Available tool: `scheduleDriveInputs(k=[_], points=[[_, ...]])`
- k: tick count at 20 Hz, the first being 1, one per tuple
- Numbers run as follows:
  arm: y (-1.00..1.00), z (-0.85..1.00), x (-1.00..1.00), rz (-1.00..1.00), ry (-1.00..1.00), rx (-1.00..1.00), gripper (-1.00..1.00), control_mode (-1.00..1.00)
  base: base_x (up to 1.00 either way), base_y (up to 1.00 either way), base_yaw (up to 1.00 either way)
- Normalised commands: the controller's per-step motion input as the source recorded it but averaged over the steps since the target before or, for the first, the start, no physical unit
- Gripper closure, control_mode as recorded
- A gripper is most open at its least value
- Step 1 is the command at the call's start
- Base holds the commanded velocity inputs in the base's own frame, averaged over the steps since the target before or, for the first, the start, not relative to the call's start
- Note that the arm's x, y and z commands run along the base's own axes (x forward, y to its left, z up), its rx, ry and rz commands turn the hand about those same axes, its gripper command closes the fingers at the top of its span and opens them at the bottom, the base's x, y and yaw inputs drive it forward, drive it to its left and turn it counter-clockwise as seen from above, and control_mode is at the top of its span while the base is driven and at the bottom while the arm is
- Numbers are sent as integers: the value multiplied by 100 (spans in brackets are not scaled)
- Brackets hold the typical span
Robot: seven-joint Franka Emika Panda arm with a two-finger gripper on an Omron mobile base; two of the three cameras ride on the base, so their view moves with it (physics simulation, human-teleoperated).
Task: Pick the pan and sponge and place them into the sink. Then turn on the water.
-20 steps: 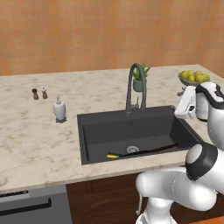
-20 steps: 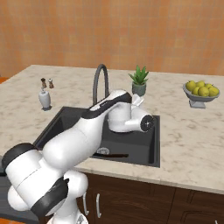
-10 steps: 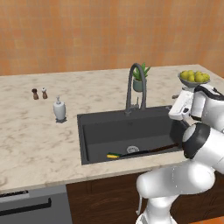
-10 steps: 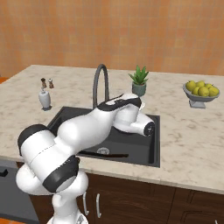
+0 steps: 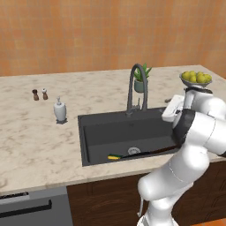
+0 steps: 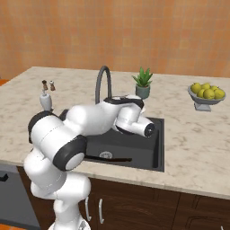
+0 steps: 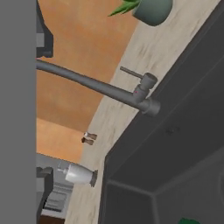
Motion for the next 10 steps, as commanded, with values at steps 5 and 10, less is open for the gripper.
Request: scheduleDriveInputs(k=[5, 10], points=[[22, -20, 8, 1, 2, 2, -100, -100, 0, 0, 0], [16, -5, 0, 0, 0, 4, -100, -100, 0, 0, 0]])
